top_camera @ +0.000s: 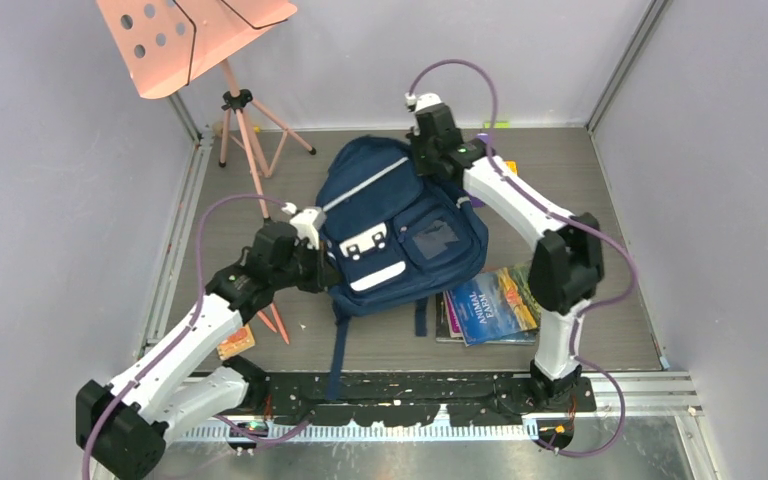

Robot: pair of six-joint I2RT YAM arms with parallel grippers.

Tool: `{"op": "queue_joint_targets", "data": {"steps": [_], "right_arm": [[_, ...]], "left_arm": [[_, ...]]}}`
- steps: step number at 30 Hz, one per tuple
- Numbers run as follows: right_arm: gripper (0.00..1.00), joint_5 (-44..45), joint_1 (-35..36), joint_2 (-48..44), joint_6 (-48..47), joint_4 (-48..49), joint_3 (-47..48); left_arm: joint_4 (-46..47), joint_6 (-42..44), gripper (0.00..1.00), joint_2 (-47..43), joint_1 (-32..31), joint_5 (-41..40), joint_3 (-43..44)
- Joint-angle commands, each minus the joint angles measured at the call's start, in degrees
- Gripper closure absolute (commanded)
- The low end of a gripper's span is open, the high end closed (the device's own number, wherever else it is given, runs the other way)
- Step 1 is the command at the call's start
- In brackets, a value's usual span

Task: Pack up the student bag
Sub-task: Adjust the student bag at the center of the board.

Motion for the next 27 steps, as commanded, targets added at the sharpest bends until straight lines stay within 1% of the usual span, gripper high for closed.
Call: {"op": "queue_joint_targets", "data": {"steps": [1,2,3,4,5,6,7,8,9,10,11,12,13,14,15,16,19,20,21,23,26,27], "right_arm": [[0.95,-0.44,4.75,8.18,-2.41,3.21,11.66],[0.85,-0.77,4.94,9.61,-2.08,1.94,13.13],[0.78,-1.73,5.31,12.06,-1.91,0.85,16.47],[0.63,-2.12,5.48,13.22,-1.85,-1.70,18.34],[0.55,-2.53,5.95,15.01,-1.89,-3.21,21.37],[0.40,-2.17,6.39,15.65,-1.76,-5.51,22.47],[0.34,-0.83,6.55,15.45,-1.66,-6.43,23.24],[0.26,0.00,6.74,14.09,-1.22,-7.72,23.05],[0.23,1.69,6.77,13.00,-0.38,-8.20,21.72],[0.19,2.49,6.80,10.03,-0.01,-9.06,20.66],[0.18,4.18,6.76,8.42,0.98,-9.53,18.09],[0.16,5.05,6.81,4.49,1.51,-10.49,16.56],[0.16,6.65,6.81,2.27,2.87,-10.86,12.91],[0.15,8.45,6.80,-2.01,3.68,-11.53,10.76],[0.14,9.52,6.76,-4.41,5.79,-11.90,6.58],[0.13,11.72,6.79,-9.22,6.99,-12.58,4.17],[0.11,14.95,6.73,-18.59,13.33,-13.49,-7.93],[0.10,15.93,6.68,-23.07,14.49,-14.12,-10.20],[0.10,16.46,6.65,-25.00,17.28,-14.61,-14.46],[0.10,17.85,6.63,-32.24,21.94,-17.65,-19.76],[0.10,18.94,6.48,-37.97,29.67,-21.80,-26.99],[0.10,18.93,6.39,-40.40,30.80,-23.56,-28.35]], "left_arm": [[7.97,1.23,1.00,2.92,-9.45,10.85,3.37],[8.75,1.76,1.00,4.25,-11.57,10.64,3.68],[9.50,2.14,1.00,5.58,-13.30,10.23,4.06],[10.38,2.05,1.00,7.01,-14.72,9.62,4.41],[11.25,1.66,0.95,8.40,-15.54,9.46,4.69],[11.87,0.93,0.84,9.42,-15.81,9.61,5.08],[12.09,0.42,0.75,10.21,-15.84,9.23,5.39],[12.23,0.03,0.64,10.49,-15.92,8.49,5.62],[12.53,-0.05,0.51,10.41,-15.93,7.74,5.65],[12.68,-0.08,0.40,9.73,-15.94,7.19,5.66],[12.56,0.06,0.29,9.08,-15.91,6.36,5.66],[11.84,0.51,0.21,8.32,-15.92,5.84,5.85],[10.67,1.20,0.14,7.53,-15.87,5.22,6.27],[8.77,1.85,0.08,6.85,-15.85,3.99,7.21],[6.25,2.63,0.03,6.28,-15.85,2.06,8.23],[3.68,3.48,0.01,5.87,-15.85,-0.01,9.49],[-4.83,5.41,0.00,5.41,-15.20,-6.96,13.43],[-7.00,5.67,0.00,5.45,-14.26,-7.61,14.57],[-8.63,5.90,0.00,5.55,-13.09,-7.32,15.49],[-10.81,6.02,0.00,5.60,-9.38,-4.38,16.54],[-12.26,5.28,0.00,6.16,-1.38,1.78,17.20],[-12.60,5.20,0.00,6.52,1.57,3.81,17.44]]}}
